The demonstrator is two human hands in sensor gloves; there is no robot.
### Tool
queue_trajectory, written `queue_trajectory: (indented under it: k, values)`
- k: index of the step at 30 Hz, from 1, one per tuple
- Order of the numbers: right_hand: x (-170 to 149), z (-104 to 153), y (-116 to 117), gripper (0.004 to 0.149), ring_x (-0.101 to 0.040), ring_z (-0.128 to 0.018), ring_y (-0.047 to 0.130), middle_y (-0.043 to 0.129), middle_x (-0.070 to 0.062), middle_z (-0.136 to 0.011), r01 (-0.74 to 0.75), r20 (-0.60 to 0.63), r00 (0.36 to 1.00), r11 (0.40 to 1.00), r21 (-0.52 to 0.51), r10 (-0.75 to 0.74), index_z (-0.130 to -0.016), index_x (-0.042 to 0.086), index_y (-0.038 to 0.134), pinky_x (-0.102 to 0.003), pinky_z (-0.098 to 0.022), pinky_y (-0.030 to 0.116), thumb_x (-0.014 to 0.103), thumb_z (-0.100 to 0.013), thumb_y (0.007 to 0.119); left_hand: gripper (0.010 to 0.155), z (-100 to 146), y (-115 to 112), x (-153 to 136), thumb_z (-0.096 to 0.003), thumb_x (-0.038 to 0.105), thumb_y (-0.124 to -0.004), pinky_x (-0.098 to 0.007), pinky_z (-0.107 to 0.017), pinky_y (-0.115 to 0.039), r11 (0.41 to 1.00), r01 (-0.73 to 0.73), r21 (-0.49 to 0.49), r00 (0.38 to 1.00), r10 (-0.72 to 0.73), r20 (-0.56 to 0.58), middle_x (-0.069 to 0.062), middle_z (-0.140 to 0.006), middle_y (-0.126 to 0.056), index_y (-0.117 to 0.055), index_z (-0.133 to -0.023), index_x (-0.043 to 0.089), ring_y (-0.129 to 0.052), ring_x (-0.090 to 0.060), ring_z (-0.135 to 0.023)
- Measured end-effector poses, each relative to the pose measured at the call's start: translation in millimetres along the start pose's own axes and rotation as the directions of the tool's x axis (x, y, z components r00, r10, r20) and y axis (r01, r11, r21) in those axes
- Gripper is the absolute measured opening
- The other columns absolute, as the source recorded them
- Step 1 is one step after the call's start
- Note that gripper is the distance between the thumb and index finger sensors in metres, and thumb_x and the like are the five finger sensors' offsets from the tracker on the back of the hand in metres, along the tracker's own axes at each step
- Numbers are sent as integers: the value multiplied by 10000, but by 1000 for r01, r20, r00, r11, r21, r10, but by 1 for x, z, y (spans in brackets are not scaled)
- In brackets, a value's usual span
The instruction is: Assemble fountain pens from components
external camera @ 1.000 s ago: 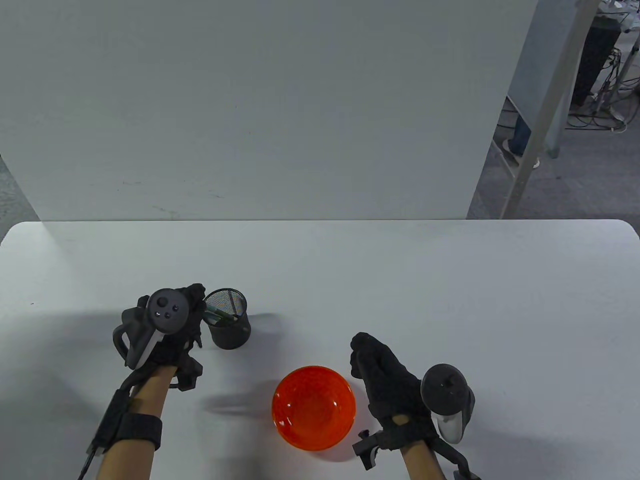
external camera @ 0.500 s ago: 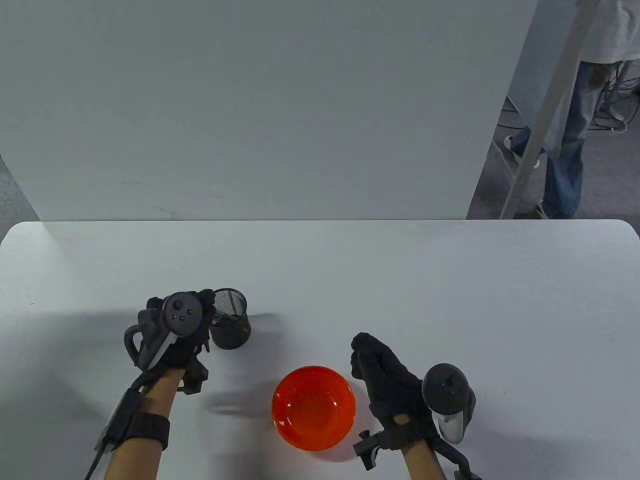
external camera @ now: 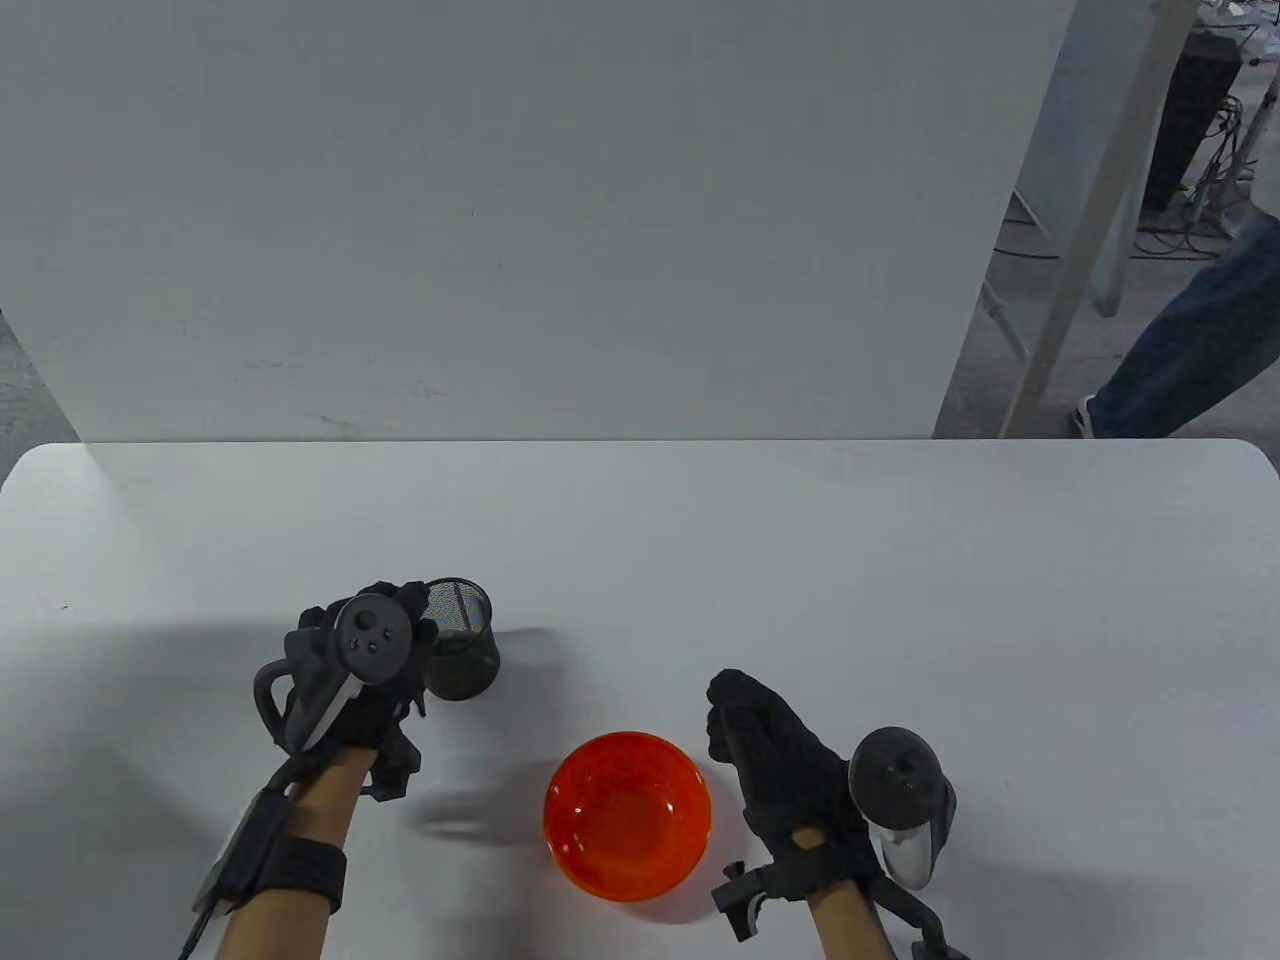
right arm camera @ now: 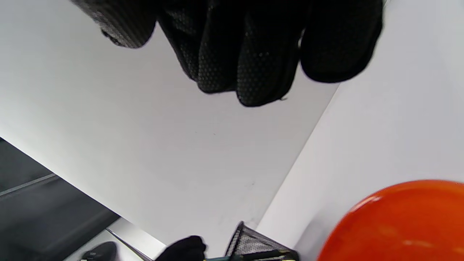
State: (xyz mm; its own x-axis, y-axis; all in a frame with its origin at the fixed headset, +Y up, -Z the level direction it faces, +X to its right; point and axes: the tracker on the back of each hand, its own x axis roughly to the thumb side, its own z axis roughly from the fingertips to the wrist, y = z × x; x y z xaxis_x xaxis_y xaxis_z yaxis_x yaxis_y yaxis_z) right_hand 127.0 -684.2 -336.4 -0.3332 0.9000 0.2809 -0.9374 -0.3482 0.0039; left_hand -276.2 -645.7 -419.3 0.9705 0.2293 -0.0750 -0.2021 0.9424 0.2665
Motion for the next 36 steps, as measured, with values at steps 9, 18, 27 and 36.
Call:
queue_trajectory:
  k: [9,18,27,36]
  values:
    - [14,4,4,589,-366,-782,827,753,-142,-942,-343,145,934,934,100,327,-1073,119,620,-605,-574,723,480,-608,638,600,82,20,36,-508,493,-786,-681,-767,-468,959,-202,-201,909,260,325,-16,-1170,-653,-652,-1081,379,-683,-322,-1052]
    - [26,15,-8,737,-441,-998,619,546,-172,-1139,-778,225,626,579,244,747,-1157,120,445,-733,-671,539,517,-588,692,656,102,-22,20,-490,526,-793,-694,-767,-453,955,-43,-293,929,146,339,-19,-1188,-610,-590,-1100,393,-651,-332,-1081]
    - [-19,26,-3,811,-486,-1041,482,407,-207,-1175,-733,140,644,554,395,752,-1164,96,320,-770,-673,466,525,-582,686,686,100,-41,15,-472,547,-798,-673,-776,-463,937,30,-347,946,86,312,-4,-1177,-618,-572,-1100,387,-666,-303,-1074]
    - [-25,25,-1,791,-471,-1032,518,438,-203,-1167,-722,115,648,560,406,753,-1159,102,346,-753,-675,491,525,-579,678,690,99,-40,14,-471,565,-791,-651,-787,-474,939,-24,-344,949,130,287,21,-1167,-637,-565,-1100,394,-692,-272,-1063]
